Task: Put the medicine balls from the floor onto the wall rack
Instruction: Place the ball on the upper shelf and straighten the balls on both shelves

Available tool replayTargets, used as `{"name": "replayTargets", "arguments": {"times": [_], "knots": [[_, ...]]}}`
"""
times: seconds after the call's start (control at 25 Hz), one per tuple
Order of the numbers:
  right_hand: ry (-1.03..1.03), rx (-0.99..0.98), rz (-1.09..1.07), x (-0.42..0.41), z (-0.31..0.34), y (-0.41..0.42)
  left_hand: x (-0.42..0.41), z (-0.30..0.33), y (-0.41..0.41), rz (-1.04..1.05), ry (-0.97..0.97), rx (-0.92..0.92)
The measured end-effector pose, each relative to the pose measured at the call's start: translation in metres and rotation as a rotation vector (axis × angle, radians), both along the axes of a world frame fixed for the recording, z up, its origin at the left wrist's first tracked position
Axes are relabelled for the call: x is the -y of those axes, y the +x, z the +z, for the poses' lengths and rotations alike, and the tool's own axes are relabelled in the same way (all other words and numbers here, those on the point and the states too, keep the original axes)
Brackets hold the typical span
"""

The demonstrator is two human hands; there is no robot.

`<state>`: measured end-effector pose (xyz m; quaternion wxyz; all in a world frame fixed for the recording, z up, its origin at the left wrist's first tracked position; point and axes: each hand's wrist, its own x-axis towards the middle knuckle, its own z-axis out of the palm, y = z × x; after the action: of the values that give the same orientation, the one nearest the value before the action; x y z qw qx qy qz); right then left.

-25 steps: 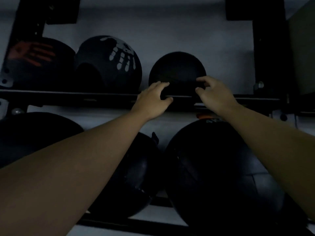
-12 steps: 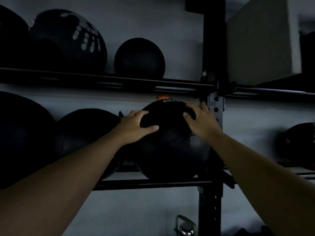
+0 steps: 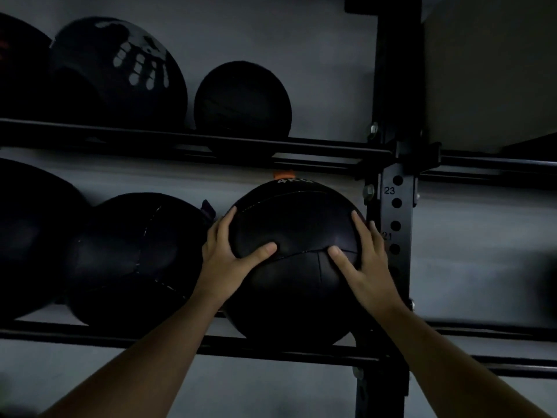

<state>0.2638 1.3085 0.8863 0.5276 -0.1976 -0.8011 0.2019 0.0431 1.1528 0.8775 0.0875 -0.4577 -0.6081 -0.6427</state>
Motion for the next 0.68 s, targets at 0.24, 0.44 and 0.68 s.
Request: {"name": "replayTargets", "arguments": {"times": [0.24, 0.44, 0.68], "knots": [[-0.048, 0.018, -0.047, -0.007, 0.042, -0.018, -0.007, 0.035, 0.004, 0.015, 0.038, 0.189], [-0.14, 0.213, -0.084, -0.005, 0.091, -0.032, 0.005, 0.077, 0.002, -0.099, -0.154, 0.318], [-0.15, -0.013, 0.12, -0.004, 0.044, -0.005, 0.002, 0.002, 0.021, 0.003, 0.117, 0.06]]}}
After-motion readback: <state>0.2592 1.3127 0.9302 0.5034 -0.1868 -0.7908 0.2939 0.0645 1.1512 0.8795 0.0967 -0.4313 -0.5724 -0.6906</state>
